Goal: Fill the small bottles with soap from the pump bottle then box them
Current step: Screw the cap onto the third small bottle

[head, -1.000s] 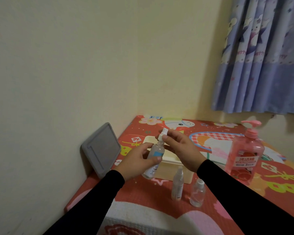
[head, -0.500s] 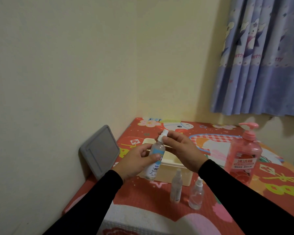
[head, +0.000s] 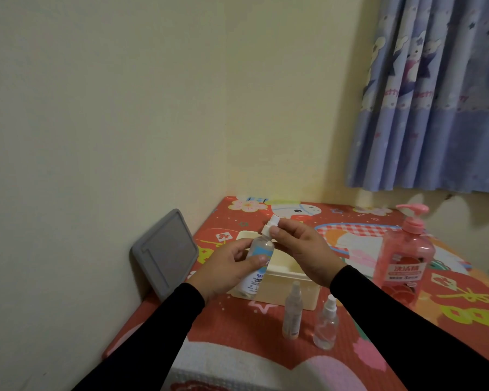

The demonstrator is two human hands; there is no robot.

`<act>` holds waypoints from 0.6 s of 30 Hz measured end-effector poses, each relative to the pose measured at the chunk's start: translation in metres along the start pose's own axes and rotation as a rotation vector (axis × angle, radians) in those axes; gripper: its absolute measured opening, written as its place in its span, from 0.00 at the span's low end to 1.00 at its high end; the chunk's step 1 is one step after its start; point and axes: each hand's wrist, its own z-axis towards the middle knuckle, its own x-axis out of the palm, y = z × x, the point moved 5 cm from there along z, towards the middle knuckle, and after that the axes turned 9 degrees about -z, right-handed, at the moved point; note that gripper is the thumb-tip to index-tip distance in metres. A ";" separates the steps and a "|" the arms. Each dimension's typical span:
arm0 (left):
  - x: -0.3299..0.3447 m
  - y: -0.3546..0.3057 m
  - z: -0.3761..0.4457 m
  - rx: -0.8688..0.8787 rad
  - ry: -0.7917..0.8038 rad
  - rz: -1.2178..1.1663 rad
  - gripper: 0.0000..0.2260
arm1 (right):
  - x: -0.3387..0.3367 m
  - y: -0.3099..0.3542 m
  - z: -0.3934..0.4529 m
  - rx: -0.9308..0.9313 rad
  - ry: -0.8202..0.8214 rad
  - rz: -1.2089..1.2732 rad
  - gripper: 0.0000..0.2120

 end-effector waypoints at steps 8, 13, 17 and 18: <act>0.004 0.007 0.000 -0.109 0.087 -0.233 0.12 | 0.001 0.001 -0.001 -0.010 0.059 0.046 0.11; 0.003 0.008 0.001 -0.088 0.065 -0.239 0.13 | 0.002 0.001 0.000 -0.007 0.047 0.066 0.10; 0.001 0.008 0.002 -0.050 0.026 -0.160 0.14 | 0.003 0.000 0.000 -0.023 0.027 0.060 0.11; 0.001 0.008 0.002 -0.040 0.023 -0.152 0.14 | 0.003 -0.001 0.000 -0.024 0.029 0.068 0.12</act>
